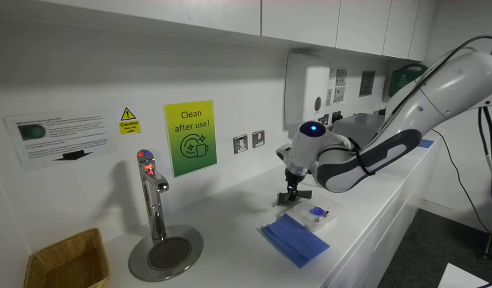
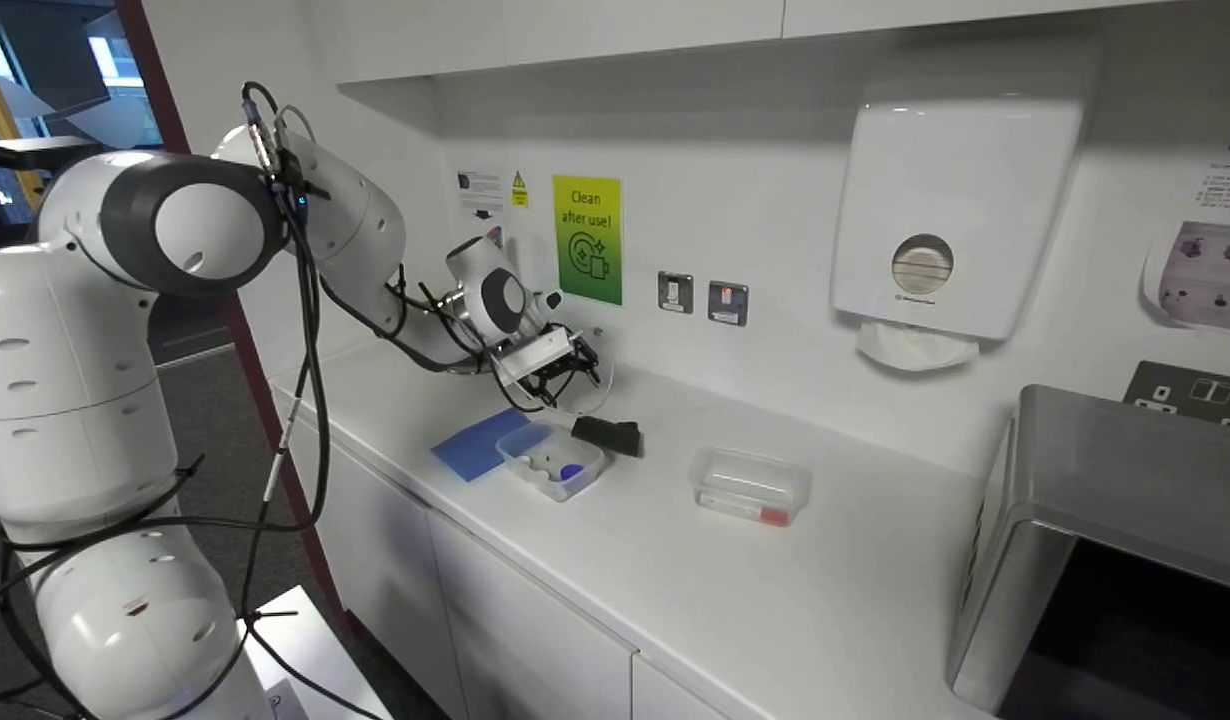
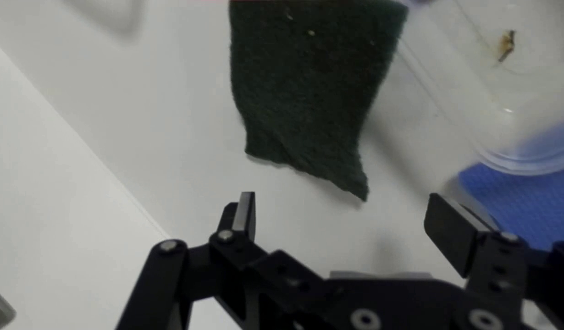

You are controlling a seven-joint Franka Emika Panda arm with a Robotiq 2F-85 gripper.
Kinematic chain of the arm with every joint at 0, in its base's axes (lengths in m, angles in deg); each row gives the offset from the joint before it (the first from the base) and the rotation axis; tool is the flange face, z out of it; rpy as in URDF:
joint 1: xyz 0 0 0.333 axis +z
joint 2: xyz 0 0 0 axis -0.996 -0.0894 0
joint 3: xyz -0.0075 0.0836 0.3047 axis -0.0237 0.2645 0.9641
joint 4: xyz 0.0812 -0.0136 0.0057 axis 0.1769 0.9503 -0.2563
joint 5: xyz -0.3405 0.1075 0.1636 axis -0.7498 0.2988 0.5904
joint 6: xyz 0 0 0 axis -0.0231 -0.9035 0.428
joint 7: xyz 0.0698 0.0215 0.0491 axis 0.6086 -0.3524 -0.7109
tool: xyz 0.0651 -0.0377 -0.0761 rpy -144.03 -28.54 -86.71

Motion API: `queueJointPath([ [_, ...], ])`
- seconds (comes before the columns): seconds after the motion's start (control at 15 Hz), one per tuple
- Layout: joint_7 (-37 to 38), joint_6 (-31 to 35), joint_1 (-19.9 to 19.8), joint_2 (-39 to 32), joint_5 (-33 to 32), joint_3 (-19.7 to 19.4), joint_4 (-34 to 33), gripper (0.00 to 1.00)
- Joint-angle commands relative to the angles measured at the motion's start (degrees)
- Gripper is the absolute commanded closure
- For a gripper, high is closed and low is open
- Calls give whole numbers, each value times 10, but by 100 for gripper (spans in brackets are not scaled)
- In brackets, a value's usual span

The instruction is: Remove the black object from the clear bowl and put it on the countertop

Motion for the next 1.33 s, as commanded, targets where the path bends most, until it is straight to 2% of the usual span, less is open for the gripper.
queueJointPath([
  [0.0,-129,80,-24,67,159,48,88,0],
  [0.07,-150,92,-32,68,209,74,101,0],
  [0.13,-160,69,-19,83,260,79,104,0],
  [0.2,-146,7,14,115,290,58,108,0],
  [0.27,-133,-26,21,132,308,62,113,0],
  [0.33,-110,-86,31,153,305,60,111,0],
  [0.4,-60,-135,33,176,260,59,117,0],
  [0.53,-21,-240,38,220,240,64,103,0],
  [0.8,-91,-434,66,281,290,50,73,0],
  [0.93,-113,-463,79,303,314,40,69,0],
  [1.0,-83,-437,73,277,291,49,72,0],
  [1.27,-84,-441,76,278,292,49,72,0],
])
